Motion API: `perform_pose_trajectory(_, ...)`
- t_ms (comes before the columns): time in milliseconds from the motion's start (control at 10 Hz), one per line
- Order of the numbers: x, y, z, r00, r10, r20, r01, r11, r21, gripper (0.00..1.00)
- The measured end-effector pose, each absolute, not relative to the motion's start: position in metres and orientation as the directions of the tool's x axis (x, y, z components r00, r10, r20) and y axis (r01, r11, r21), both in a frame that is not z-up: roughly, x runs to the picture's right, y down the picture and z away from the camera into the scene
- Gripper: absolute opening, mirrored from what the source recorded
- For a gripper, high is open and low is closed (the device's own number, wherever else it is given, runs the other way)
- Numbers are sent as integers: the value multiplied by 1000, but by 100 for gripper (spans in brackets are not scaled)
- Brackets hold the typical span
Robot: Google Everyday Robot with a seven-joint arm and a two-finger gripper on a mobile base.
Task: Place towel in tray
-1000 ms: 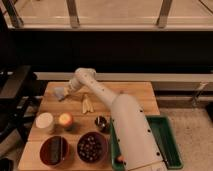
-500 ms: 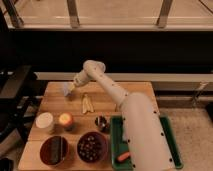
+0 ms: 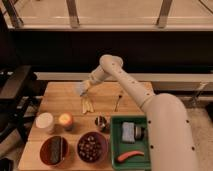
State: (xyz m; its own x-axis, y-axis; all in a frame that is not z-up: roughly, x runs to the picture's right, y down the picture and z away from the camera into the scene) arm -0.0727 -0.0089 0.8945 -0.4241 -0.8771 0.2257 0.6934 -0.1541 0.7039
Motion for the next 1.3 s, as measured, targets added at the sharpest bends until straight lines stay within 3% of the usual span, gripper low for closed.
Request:
perform_pose_trajectory(700, 58, 49, 778, -277, -874, 400, 838, -16, 545, 0)
perform_pose_trajectory(1200, 106, 101, 725, -244, -843, 480, 867, 31, 497, 0)
perform_pose_trajectory(1300, 118, 115, 721, -231, -836, 497, 873, 48, 486, 7)
